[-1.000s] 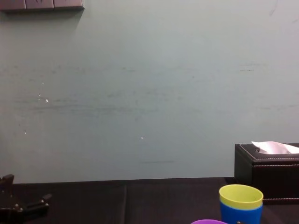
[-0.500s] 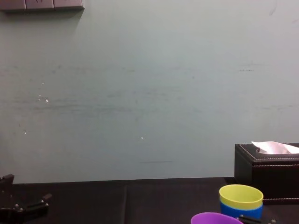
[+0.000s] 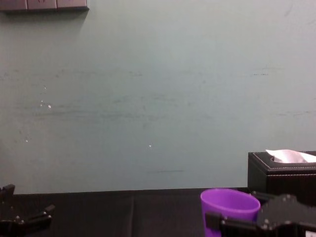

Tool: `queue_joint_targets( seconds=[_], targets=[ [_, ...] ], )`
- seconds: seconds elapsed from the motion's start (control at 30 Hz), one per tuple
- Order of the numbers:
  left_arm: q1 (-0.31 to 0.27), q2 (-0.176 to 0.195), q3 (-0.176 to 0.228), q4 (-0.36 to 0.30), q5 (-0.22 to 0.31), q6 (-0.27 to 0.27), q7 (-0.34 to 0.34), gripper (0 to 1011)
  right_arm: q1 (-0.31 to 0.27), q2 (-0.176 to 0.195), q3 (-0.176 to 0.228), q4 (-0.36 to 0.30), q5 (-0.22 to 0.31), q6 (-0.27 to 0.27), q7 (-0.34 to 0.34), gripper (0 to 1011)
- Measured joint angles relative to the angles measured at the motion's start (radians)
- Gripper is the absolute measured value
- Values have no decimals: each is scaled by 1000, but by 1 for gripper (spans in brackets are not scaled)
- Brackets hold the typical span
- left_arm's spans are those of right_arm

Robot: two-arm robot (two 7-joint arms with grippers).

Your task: Stack the three plastic cups sequentially using one hand.

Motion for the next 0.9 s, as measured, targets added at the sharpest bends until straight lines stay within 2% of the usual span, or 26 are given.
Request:
queue_joint_targets(
  seconds=[0.17,0.37,0.6,0.9],
  targets=[
    [0,0,0,0,0,0,0,1011,39,21,-3,-30,-1,41,0,728],
    [0,0,0,0,0,0,0,1011,87,28,-3,-35,2,72,-2,728],
    [0,0,0,0,0,0,0,1011,130,37,4,-28,1,91,-18,728],
    [0,0,0,0,0,0,0,1011,156,49,22,-7,5,105,-34,728]
  ],
)
